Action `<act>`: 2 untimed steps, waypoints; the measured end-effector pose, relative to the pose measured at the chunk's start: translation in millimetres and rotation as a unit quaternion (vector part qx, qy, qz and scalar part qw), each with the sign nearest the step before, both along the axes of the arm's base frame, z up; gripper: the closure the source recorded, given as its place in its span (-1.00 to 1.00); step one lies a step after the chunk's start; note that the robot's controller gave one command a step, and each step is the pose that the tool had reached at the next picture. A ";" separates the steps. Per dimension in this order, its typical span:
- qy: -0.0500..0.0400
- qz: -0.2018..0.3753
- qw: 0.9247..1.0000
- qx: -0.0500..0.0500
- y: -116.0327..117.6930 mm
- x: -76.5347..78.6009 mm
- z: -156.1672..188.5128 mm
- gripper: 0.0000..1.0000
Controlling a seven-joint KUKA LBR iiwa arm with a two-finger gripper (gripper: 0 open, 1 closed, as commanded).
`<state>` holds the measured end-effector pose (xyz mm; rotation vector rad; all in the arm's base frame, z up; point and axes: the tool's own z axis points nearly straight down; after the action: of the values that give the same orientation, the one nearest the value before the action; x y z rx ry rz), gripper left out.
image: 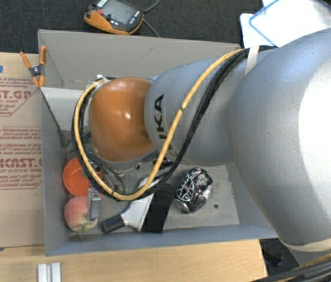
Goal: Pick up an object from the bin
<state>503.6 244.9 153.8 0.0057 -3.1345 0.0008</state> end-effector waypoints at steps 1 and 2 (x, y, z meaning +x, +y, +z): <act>-0.004 -0.002 1.000 0.001 -1.3 2.3 4.7 -1.00; -0.002 0.107 0.994 0.001 -52.8 28.4 -86.7 -1.00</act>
Offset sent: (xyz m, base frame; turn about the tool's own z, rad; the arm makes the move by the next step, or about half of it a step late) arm 0.0283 -0.0514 -0.0838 -0.2164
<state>532.0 192.1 67.1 0.3419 -3.1190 -0.0008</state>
